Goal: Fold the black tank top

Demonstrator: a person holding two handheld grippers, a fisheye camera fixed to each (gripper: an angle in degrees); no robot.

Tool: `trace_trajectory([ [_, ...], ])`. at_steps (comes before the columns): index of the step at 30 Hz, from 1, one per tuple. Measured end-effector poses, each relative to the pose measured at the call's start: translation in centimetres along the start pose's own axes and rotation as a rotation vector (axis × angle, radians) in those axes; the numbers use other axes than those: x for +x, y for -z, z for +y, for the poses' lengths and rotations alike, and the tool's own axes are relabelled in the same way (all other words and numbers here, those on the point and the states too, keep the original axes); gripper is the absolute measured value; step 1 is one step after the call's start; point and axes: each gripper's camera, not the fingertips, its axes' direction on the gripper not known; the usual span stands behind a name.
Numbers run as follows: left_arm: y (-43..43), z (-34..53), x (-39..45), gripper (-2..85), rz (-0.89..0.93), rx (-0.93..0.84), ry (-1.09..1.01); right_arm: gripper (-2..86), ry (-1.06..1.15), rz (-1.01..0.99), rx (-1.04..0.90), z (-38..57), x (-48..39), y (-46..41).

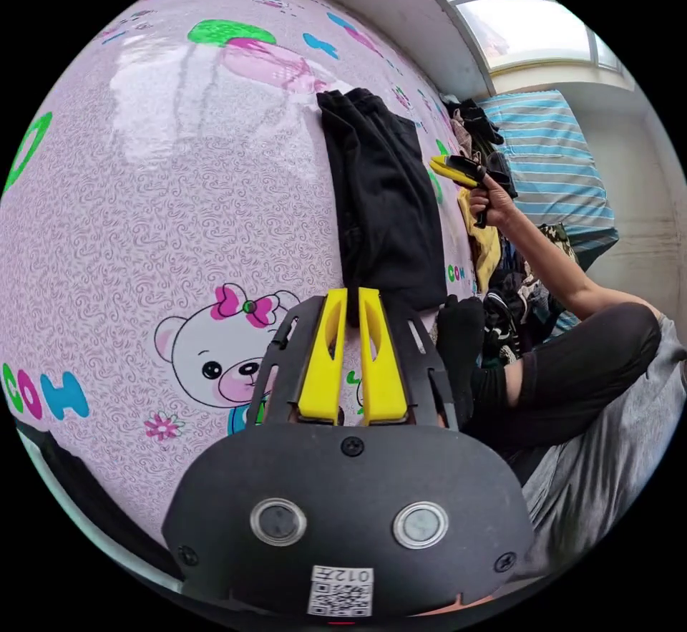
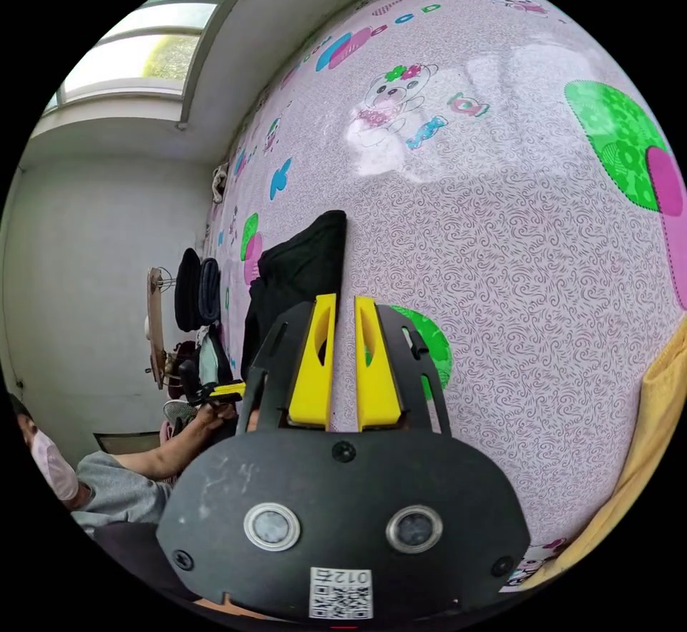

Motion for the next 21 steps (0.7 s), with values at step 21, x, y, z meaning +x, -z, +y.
trace_trajectory([
  [21,1.1,-18.6,-2.1,5.0,-0.133,0.032,-0.081,8.3,0.529,0.456,-0.064,2.7,-0.3,-18.5],
])
